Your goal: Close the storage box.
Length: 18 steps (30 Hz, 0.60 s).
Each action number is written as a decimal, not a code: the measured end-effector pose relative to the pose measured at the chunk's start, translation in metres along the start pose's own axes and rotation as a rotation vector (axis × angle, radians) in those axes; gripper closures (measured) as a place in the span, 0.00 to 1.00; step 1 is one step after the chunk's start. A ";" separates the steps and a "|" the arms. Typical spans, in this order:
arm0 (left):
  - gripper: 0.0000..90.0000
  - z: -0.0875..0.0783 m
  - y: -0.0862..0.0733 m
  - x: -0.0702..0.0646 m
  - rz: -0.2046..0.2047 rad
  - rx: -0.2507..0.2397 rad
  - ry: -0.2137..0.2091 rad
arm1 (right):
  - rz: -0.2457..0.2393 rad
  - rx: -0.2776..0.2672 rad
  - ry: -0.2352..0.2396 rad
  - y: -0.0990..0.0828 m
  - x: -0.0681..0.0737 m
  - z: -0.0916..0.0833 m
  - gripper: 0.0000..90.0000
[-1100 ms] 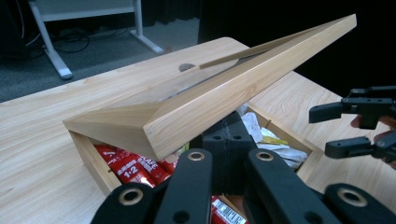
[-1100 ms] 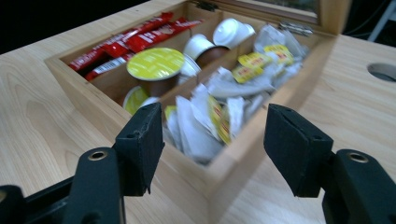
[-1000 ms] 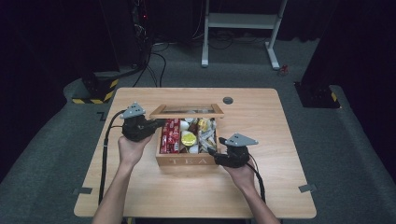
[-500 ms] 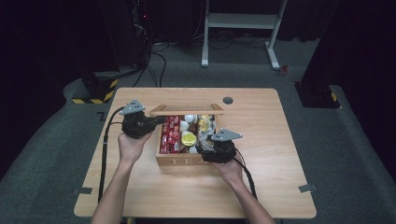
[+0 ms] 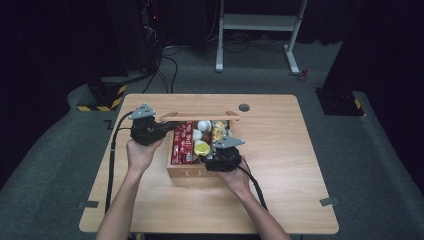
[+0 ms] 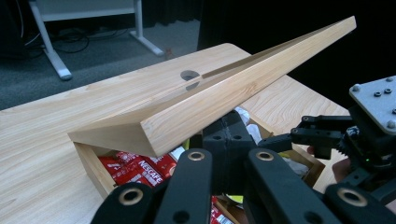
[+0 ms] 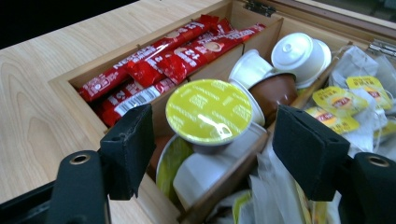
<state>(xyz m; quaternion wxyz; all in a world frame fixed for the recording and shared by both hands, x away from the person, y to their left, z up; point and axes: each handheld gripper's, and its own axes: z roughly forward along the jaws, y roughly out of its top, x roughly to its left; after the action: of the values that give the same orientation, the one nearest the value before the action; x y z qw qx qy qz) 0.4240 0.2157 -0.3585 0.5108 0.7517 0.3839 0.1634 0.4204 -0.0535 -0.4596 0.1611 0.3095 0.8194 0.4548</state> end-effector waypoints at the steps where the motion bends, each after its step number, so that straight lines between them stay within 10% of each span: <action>1: 1.00 0.000 0.000 0.000 -0.003 0.002 0.001 | -0.003 -0.003 -0.001 0.001 0.000 0.002 0.33; 18: 1.00 0.002 0.002 0.000 0.003 0.008 0.000 | 0.013 0.031 -0.016 0.002 0.005 0.020 0.32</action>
<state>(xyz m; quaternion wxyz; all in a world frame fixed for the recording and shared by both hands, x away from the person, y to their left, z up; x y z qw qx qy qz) 0.4263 0.2143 -0.3576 0.5073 0.7544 0.3834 0.1627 0.4285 -0.0364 -0.4688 0.1600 0.3210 0.8231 0.4404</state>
